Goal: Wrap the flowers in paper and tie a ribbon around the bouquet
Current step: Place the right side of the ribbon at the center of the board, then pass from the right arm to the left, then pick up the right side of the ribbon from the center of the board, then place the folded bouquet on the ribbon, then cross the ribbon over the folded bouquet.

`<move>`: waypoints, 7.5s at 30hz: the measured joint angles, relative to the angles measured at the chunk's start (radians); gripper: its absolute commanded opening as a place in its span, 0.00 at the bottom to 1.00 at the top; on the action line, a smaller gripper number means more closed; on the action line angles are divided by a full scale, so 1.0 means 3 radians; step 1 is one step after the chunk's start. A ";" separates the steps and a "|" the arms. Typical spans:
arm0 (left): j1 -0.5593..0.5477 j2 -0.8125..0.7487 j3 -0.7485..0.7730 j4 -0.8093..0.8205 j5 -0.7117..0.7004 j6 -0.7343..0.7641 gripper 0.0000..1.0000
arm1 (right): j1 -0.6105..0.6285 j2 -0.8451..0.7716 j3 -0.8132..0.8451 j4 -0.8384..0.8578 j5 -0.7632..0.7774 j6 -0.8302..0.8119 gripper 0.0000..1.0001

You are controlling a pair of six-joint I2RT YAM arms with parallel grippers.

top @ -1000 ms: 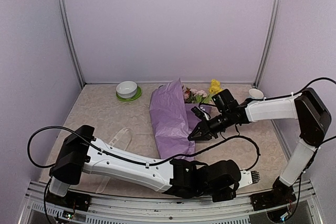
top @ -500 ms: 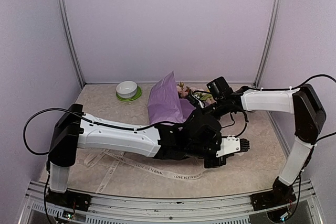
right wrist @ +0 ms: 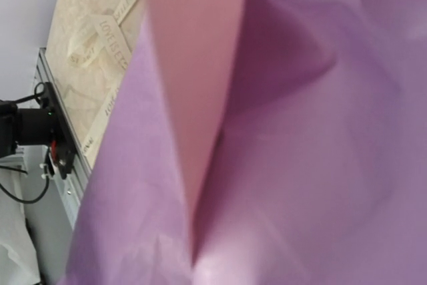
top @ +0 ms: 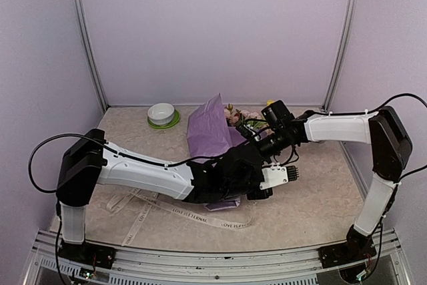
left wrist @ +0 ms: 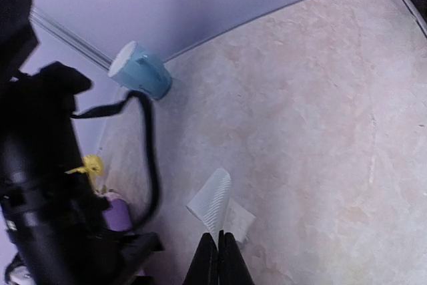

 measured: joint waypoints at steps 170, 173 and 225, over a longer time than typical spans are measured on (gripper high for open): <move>-0.0947 -0.0381 -0.1616 -0.0025 -0.1311 -0.1556 0.00 | 0.0647 0.0963 0.2282 -0.0849 0.0682 -0.0791 0.24; -0.0945 -0.0379 -0.1616 -0.0033 -0.1300 -0.1558 0.00 | 0.0735 0.1143 0.2416 -0.0975 0.0779 -0.0825 0.44; -0.0674 -0.1734 -0.1324 -0.0829 -0.0669 -0.2398 0.76 | 0.0483 0.0534 0.0139 -0.0084 0.1096 -0.1143 0.46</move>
